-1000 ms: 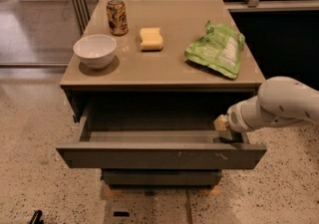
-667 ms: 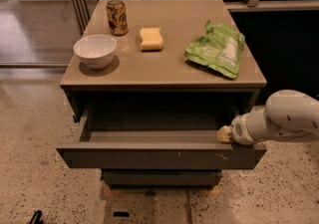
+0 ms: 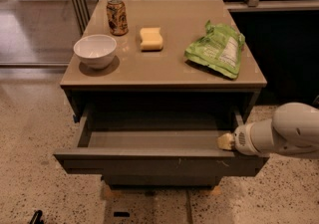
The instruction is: Open top drawer
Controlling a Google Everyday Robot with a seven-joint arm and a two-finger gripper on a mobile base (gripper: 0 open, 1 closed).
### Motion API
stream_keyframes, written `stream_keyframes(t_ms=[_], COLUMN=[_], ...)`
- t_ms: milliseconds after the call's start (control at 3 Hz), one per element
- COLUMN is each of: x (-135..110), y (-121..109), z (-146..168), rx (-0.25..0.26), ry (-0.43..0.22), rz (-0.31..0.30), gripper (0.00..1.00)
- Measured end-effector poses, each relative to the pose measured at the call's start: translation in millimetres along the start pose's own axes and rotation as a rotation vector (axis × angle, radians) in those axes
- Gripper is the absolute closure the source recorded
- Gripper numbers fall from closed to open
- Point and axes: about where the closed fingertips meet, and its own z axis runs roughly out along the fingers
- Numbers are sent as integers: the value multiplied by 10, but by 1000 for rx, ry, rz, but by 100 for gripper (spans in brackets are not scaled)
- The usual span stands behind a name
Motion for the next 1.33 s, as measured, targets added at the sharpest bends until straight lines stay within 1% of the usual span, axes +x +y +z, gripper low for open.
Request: stream_keyframes(t_ms=[333, 667, 1000, 1333], x=[-11, -88, -421, -675], y=[-2, 79, 245, 402], z=[1, -201, -706, -1128], rx=[0, 26, 97, 160], ry=[-2, -94, -267, -395], rz=[2, -41, -139, -203], gripper=[100, 100, 100, 100])
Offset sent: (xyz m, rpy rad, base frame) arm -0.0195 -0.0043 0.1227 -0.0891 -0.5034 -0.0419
